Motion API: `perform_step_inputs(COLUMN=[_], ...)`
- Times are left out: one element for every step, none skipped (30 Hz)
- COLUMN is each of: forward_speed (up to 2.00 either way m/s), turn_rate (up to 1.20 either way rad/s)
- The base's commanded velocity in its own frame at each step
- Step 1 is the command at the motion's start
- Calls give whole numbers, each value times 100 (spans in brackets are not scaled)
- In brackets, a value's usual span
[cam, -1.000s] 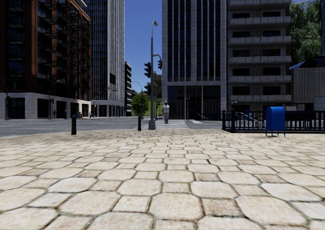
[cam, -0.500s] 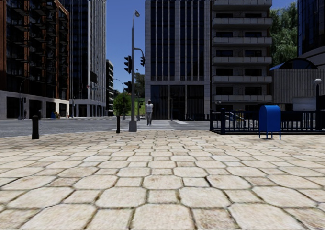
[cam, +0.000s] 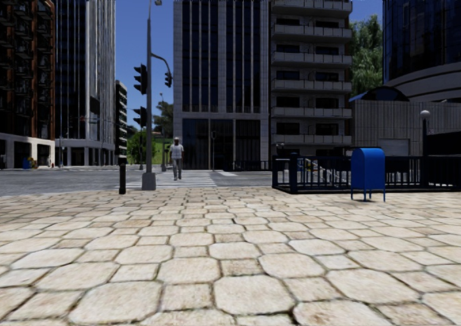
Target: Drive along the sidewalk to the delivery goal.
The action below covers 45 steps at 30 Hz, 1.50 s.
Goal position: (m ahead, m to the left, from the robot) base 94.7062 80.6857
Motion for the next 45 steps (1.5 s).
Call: perform_step_inputs(forward_speed=[200,200,200,200,200,200,200,200,200,200,200,200,200,200,200,200,200,200,200,200,200,200,200,200,200,200,200,200,200,200,200,200,200,200,200,200,200,200,200,200,200,200,200,200,200], turn_rate=[-35,-35,-35,-35,-35,-35,-35,-30,-28,-17,-17,-4,0,0,0,0,0,0,0,0,0,0,0,0,0,0,0,0,0,0,0,0,0,0,0,0,0,0,0,0,0,4,7,12,15])
